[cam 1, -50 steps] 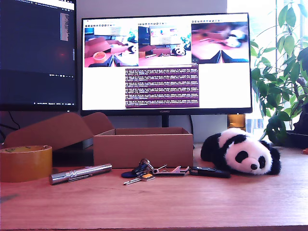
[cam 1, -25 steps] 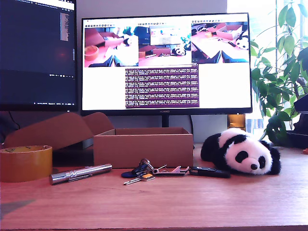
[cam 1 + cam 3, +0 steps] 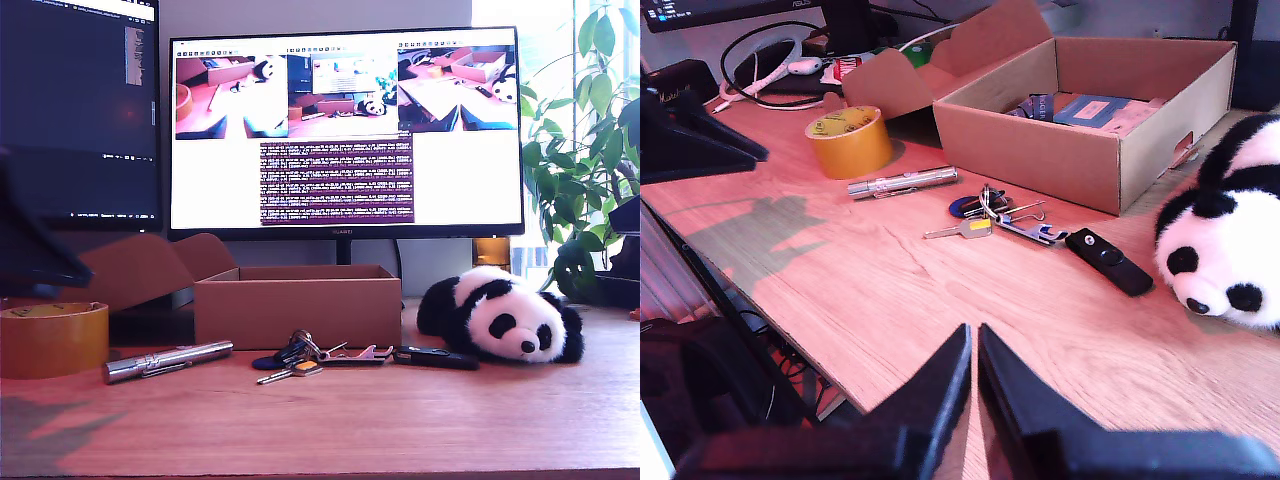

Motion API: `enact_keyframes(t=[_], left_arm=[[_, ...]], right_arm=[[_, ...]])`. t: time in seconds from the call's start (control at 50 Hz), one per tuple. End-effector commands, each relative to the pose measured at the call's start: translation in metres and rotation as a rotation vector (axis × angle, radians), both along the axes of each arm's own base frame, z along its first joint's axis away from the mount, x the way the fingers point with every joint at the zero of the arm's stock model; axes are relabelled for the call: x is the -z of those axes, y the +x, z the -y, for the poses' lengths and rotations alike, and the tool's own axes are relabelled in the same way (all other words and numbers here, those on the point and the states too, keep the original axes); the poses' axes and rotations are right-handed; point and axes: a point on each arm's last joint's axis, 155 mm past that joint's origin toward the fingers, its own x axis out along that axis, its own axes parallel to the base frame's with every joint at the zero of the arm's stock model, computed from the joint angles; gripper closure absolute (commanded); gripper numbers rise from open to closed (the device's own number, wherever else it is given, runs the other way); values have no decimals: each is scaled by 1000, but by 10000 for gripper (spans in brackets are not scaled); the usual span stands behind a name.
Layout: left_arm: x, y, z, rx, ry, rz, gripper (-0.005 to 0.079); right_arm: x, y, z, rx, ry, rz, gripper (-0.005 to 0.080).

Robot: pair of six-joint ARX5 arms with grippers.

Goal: Pick up the laser pointer and place it inside the cardboard box

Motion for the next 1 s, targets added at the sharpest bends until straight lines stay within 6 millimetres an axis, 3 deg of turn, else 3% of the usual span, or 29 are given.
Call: enact_keyframes(t=[0.0, 0.26, 0.68, 0.98], left_arm=[[-16, 9, 5, 6, -5, 24, 167], [-25, 26, 17, 57, 63, -83, 194], [-16, 66, 30, 162, 268, -206, 194], [2, 89, 31, 197, 386, -291, 194]], right_arm=[[1, 0, -1, -6, 0, 1, 762], [1, 0, -1, -6, -1, 2, 762], [1, 0, -1, -7, -5, 6, 762], [1, 1, 0, 0, -7, 8, 762]])
